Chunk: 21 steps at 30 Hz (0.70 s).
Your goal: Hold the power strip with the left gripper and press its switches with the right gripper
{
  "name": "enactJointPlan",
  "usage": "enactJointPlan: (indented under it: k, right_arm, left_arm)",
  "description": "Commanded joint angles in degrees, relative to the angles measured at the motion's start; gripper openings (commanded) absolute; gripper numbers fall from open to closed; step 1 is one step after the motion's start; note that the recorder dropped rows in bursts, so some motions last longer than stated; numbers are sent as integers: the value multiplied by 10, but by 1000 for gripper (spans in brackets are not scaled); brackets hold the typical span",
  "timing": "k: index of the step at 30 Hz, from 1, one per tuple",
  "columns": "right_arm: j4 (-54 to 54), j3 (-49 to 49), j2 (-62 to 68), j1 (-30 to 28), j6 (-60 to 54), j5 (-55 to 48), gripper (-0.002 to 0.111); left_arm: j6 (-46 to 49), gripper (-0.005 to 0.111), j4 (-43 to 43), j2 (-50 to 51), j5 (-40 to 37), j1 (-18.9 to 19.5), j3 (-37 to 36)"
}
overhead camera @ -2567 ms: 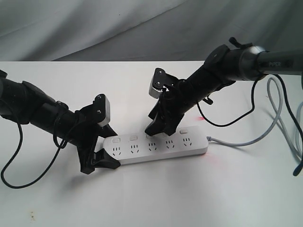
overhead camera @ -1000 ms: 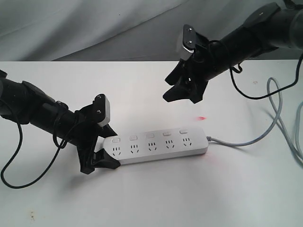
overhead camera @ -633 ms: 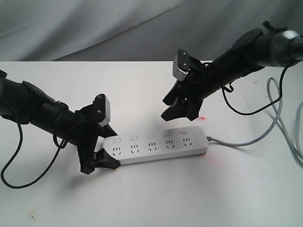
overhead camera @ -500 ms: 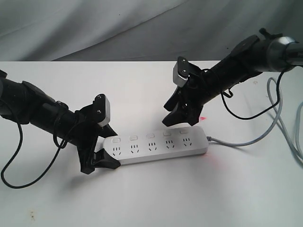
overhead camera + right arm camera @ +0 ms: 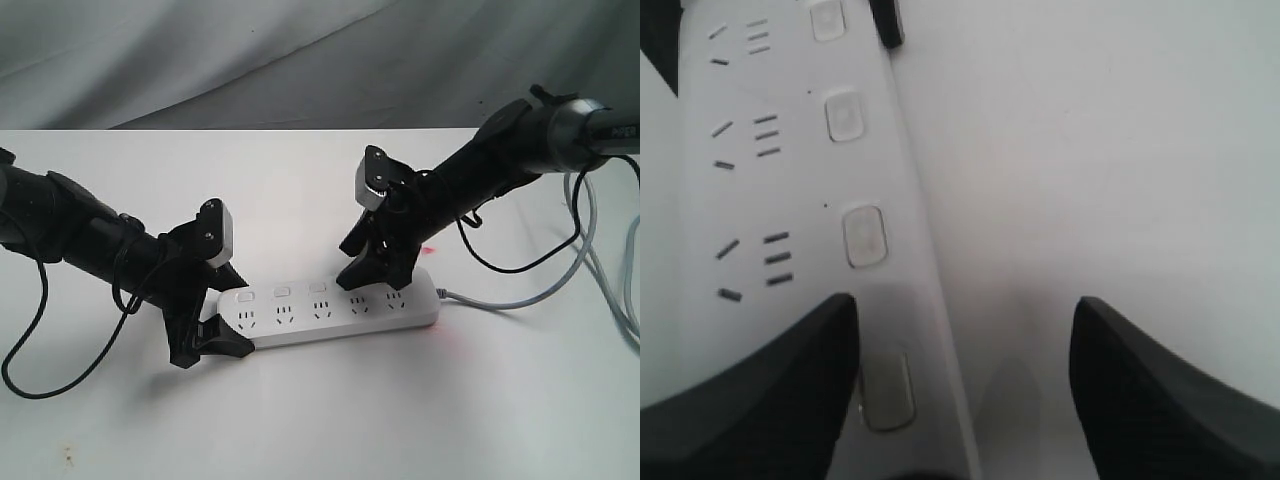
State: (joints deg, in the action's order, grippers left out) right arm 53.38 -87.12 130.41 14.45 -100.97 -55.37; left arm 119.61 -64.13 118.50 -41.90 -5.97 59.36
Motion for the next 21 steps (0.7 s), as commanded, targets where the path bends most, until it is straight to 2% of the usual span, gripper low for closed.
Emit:
enactJointPlan:
  k: [1,21]
  right_arm:
    - [8,9,0,4,-10,22,57]
    - [24,9,-17,-15,-17,18,57]
  left_arm:
    - [3,0,-4,-2,-1,-3,2]
    - [3,0,-4,-2,-1,-3,2]
